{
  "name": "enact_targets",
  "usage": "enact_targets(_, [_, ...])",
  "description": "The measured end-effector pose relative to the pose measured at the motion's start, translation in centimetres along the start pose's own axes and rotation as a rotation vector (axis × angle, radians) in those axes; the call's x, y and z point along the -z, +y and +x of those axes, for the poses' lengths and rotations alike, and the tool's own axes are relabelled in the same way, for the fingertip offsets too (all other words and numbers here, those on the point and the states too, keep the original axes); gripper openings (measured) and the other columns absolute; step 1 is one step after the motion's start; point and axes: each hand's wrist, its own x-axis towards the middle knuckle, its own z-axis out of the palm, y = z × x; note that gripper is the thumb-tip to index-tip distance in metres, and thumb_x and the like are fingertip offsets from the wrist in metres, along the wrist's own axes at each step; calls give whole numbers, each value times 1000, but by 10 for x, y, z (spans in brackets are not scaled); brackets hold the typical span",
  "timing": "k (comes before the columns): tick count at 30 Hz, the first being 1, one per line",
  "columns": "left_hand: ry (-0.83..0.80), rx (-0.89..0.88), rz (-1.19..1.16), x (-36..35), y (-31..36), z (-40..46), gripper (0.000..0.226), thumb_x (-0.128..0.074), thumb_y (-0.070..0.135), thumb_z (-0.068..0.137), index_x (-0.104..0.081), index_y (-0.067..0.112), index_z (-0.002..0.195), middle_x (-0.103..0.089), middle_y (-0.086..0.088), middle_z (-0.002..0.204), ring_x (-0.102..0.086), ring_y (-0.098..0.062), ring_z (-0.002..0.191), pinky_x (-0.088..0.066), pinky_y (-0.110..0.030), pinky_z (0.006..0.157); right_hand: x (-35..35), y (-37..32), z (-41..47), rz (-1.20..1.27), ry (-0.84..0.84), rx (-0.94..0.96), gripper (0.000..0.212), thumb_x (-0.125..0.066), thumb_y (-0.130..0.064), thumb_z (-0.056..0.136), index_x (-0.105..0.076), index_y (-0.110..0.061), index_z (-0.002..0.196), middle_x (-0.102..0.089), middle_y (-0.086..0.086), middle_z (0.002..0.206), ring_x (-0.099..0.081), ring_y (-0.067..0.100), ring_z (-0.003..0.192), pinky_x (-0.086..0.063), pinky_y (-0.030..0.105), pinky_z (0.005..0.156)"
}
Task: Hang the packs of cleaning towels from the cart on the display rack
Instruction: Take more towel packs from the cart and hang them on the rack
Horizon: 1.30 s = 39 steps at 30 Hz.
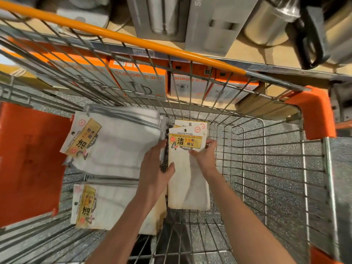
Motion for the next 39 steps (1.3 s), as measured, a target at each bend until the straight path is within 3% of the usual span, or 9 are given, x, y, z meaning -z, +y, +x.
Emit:
enact_targets(5, [8, 35, -22, 14, 0, -9, 58, -67, 7, 86, -46, 14, 140, -49, -3, 137, -42, -18, 131, -41, -42, 107, 7, -10, -17, 100, -119, 116, 47, -63, 4, 83, -28, -15, 107, -56, -4, 106, -56, 9, 97, -51, 23, 81])
enact_targets(8, [32, 25, -34, 24, 0, -17, 58, -67, 7, 86, -45, 13, 140, -48, -5, 139, -41, -20, 132, -36, -39, 110, 23, -27, -28, 56, -188, 189, 44, -62, 2, 85, -32, -16, 111, -57, 1, 112, -56, 13, 104, -51, 32, 91])
enact_targets(14, [85, -1, -67, 54, 2, -27, 67, -71, 12, 86, -37, 18, 144, -42, 4, 141, -34, -14, 134, -24, -14, 106, 68, -87, -70, -95, -249, 350, 47, -67, -7, 83, -41, -38, 107, -62, -16, 100, -60, -2, 87, -48, 15, 66])
enact_targets(18, [127, -42, -113, 89, 5, -30, 71, -71, 18, 86, -33, 22, 145, -37, 6, 141, -27, -11, 133, -17, 6, 93, 77, -126, -110, -176, -380, 464, 49, -72, -7, 79, -47, -42, 101, -64, -13, 101, -59, -10, 78, -44, 7, 59])
enact_targets(21, [237, -131, -10, 129, 8, -27, 74, -76, 16, 82, -35, 12, 144, -40, -10, 146, -32, -25, 136, -24, -21, 110, 58, -147, -136, -242, -558, 476, 49, -74, -8, 77, -47, -40, 103, -66, -19, 97, -58, -14, 82, -42, 3, 63])
enact_targets(25, [296, -164, 93, 182, -6, -30, 71, -79, 18, 78, -44, 14, 140, -44, -5, 135, -32, -10, 120, -24, -10, 93, 0, -150, -155, -317, -791, 428, 46, -73, -6, 77, -49, -35, 103, -63, -6, 104, -59, 6, 92, -45, 16, 73])
enact_targets(29, [225, -56, 194, 201, -36, -40, 73, -79, 18, 77, -44, 20, 141, -44, -5, 139, -34, -18, 126, -20, -17, 94, -56, -131, -162, -370, -958, 349, 45, -73, -6, 78, -48, -35, 103, -64, -3, 107, -59, 7, 92, -47, 14, 70])
enact_targets(33, [122, -17, 331, 203, -70, -46, 75, -79, 22, 77, -42, 17, 143, -46, -8, 142, -38, -27, 132, -23, -29, 105, -98, -107, -159, -407, -1048, 247, 49, -73, 3, 75, -51, -14, 115, -56, 17, 123, -55, 30, 114, -46, 48, 96])
enact_targets(39, [-153, 173, 409, 196, -110, -47, 78, -69, 19, 84, -28, 24, 151, -32, -5, 154, -31, -26, 139, -27, -34, 110, -143, -75, -158, -544, -1094, 168, 55, -77, -5, 69, -51, -37, 106, -59, 11, 119, -58, 26, 108, -46, 48, 97])
